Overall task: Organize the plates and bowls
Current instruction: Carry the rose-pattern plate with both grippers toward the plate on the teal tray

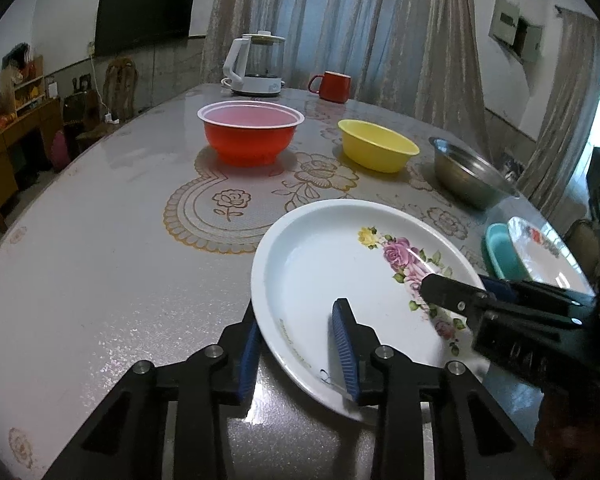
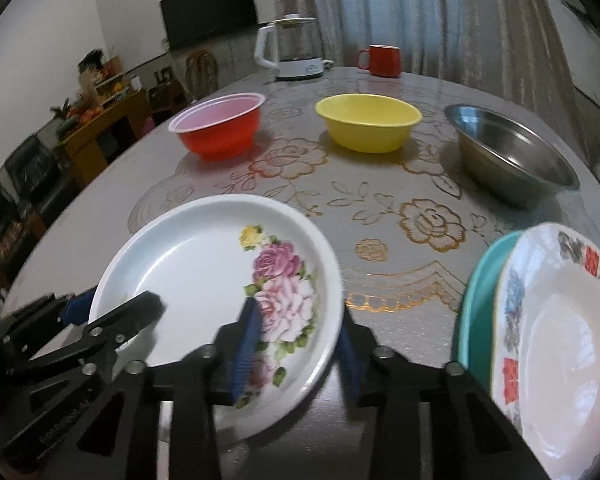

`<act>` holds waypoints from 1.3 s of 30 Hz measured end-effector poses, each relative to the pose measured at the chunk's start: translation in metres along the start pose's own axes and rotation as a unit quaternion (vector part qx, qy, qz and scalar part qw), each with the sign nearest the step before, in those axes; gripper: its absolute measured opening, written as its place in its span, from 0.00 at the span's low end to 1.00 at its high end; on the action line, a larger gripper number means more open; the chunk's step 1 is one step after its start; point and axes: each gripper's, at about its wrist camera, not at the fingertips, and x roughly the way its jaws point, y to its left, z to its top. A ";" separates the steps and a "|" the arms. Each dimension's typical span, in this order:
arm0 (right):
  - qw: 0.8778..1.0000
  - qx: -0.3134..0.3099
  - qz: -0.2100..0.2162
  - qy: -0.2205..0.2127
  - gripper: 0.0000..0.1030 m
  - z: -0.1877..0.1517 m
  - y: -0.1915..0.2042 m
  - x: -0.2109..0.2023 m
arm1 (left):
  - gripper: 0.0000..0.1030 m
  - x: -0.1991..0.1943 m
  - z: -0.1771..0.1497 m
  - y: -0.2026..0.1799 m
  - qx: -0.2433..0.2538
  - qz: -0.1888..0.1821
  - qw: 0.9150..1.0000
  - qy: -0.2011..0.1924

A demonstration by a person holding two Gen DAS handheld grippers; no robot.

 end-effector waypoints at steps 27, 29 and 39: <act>0.997 0.037 0.038 -0.047 0.18 -0.023 -0.027 -0.047 | 0.34 -0.016 -0.005 -0.022 0.012 -0.046 0.998 -0.029; 0.997 0.041 0.040 -0.051 0.18 -0.022 -0.031 -0.053 | 0.34 -0.019 -0.004 -0.027 0.013 -0.050 0.998 -0.031; 0.993 0.073 0.048 -0.078 0.18 -0.022 -0.052 -0.093 | 0.34 -0.041 0.010 -0.060 0.036 -0.066 0.996 -0.051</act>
